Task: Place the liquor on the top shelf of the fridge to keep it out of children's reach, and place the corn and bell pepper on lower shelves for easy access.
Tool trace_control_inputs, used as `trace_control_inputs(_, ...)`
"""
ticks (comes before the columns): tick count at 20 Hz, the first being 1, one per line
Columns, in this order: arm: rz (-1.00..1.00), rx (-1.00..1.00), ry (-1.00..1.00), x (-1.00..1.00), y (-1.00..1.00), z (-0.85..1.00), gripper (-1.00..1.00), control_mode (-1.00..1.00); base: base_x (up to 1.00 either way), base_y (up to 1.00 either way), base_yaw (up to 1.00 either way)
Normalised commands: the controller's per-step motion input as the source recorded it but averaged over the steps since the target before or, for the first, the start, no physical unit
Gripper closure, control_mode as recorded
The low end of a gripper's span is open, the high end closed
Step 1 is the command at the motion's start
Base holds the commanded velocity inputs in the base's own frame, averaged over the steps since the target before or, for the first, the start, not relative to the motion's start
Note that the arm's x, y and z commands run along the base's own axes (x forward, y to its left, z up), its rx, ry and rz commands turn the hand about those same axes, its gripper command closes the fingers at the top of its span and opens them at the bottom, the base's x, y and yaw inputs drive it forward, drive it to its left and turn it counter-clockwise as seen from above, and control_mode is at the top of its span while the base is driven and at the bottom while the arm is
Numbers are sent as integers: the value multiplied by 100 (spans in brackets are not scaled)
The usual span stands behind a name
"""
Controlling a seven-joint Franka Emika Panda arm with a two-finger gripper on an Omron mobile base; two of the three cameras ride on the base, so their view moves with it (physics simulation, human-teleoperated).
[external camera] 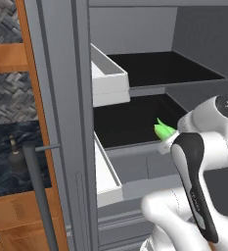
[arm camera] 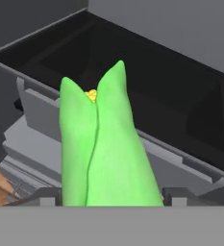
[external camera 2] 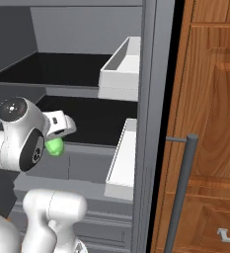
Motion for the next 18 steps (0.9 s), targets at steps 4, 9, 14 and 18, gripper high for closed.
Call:
trace_control_inputs(4, 19, 0, 1, 56, 0, -9, 100, -100, 0, 0, 0)
trace_control_inputs(9, 23, 0, -6, 35, -2, -11, 100, -100, 0, 0, 0)
trace_control_inputs(14, 19, -2, -3, 48, 0, -12, 100, -100, 0, 0, 0)
trace_control_inputs(18, 9, -7, 0, 57, 0, -14, 100, -100, 0, 0, 0)
